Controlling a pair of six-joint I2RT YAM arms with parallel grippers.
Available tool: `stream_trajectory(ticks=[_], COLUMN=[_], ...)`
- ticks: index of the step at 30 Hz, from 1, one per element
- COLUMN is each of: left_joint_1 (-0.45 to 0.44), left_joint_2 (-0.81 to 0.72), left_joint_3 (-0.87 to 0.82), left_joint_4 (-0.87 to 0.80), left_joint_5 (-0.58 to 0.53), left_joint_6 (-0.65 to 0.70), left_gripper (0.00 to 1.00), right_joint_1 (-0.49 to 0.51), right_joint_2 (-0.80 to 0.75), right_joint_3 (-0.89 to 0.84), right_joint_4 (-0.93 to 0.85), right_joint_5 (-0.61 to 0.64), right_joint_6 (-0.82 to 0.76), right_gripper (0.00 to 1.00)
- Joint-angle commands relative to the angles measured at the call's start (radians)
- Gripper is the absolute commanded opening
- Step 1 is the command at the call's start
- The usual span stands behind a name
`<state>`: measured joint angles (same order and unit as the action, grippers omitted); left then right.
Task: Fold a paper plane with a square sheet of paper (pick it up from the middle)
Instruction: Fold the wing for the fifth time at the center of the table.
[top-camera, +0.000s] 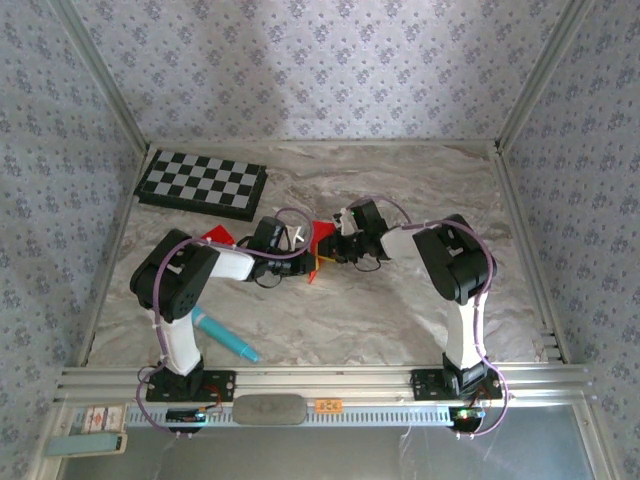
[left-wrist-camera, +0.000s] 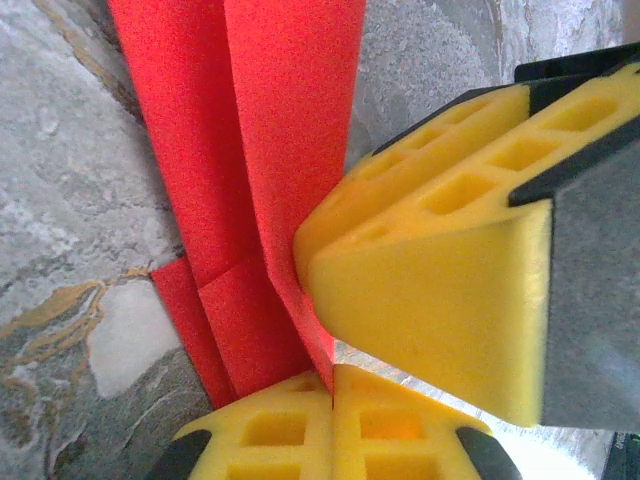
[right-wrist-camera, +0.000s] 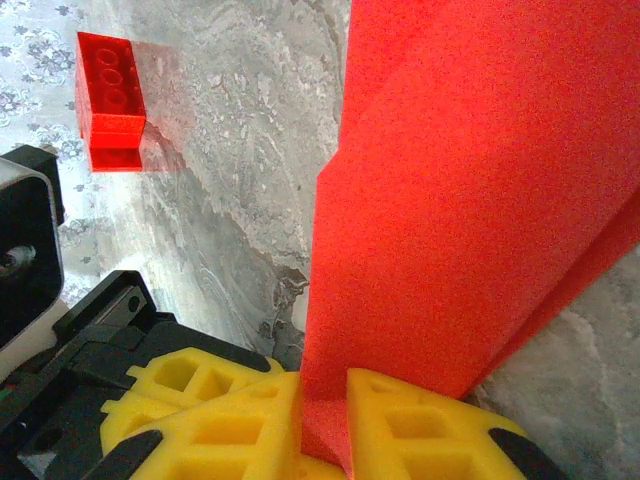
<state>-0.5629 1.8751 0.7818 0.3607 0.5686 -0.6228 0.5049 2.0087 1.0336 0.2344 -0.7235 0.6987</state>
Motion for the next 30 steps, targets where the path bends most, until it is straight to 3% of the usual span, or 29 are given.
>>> stream_trajectory(ticks=[1,21,30], left_joint_1=[-0.025,-0.024,-0.023], left_joint_2=[0.117,-0.049,-0.277], left_joint_3=[-0.041,-0.088,-0.078], left_joint_4=[-0.103,-0.140,-0.301], left_joint_5=[-0.073,-0.060,-0.160], left_joint_6=[0.015,-0.030,-0.023], left_gripper=[0.04,0.17,0.28], right_joint_1=[0.003,0.018,0.021], right_joint_2=[0.020,0.063,0.060], right_joint_3=[0.032,0.127,0.135], right_joint_4=[-0.014,-0.281,-0.296], right_joint_5=[-0.013,0.130,0.121], right_joint_6=[0.000,-0.060,-0.053], right_gripper=[0.21,0.21,0.21])
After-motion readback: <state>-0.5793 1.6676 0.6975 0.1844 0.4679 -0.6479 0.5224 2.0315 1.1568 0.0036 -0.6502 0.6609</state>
